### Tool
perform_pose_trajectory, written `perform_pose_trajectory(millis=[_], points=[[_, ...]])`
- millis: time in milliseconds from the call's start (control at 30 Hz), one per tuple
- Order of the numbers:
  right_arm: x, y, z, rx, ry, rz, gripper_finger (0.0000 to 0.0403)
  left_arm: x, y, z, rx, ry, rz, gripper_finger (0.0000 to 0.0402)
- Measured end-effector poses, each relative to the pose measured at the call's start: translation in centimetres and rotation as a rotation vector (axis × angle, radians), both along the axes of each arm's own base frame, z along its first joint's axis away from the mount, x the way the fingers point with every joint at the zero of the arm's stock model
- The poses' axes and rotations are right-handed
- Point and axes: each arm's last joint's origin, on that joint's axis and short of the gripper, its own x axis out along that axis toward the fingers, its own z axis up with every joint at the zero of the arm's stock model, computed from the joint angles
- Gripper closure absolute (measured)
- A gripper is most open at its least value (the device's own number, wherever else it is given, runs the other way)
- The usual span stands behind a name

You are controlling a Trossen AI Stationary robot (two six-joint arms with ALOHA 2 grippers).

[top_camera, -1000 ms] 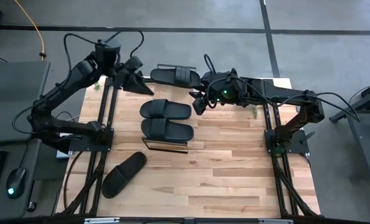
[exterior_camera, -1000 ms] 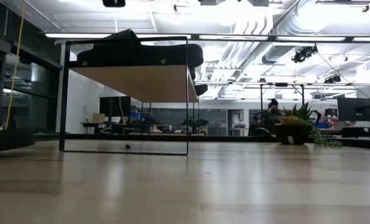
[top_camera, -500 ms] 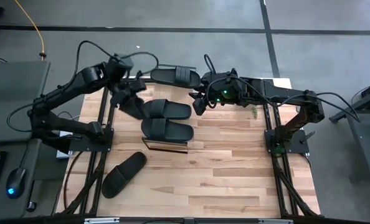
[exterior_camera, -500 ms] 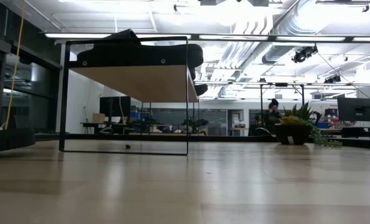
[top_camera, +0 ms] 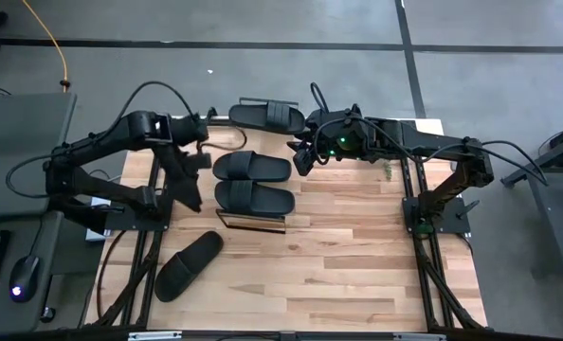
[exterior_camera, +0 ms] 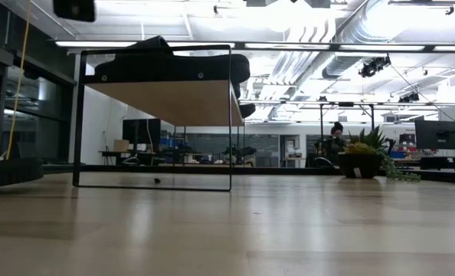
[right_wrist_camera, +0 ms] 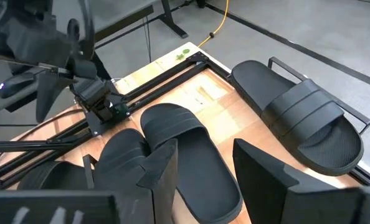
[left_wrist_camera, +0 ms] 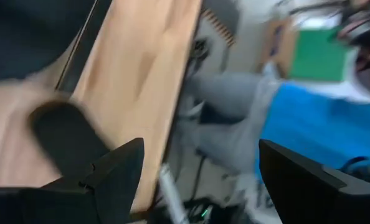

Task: Pick and place slides into the shelf
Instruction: Put the slipper on the shelf

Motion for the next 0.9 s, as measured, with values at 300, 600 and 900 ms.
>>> perform_pose_trajectory(millis=[300,600,900], points=[[-0.2,0.0,-0.3,-0.102,0.086,0.090,0.0256,0.2,-2.0,-0.8,0.044,0.148,-0.128,0.0103],[-0.2,0.0,-0.6,-0.047,0.112,0.265,0.0256,2.8,-3.6,-2.9,0.071,0.241,-0.279,0.0103],[-0.3,0.9,-0.9,-0.034,0.143,0.342,0.0256,3.5,-5.4,-7.7,0.029,0.401,-0.426,0.0103]])
